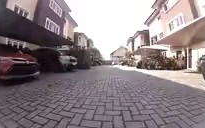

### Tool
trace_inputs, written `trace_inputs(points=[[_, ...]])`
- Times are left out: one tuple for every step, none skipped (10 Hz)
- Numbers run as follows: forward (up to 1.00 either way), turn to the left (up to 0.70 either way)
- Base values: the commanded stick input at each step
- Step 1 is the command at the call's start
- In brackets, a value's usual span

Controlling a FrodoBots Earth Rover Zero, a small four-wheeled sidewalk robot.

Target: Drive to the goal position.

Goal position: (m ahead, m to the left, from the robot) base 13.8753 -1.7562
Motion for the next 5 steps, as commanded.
trace_inputs(points=[[0.69,0.03],[0.69,0.03],[0.69,0.03],[0.69,0.03],[0.69,-0.32]])
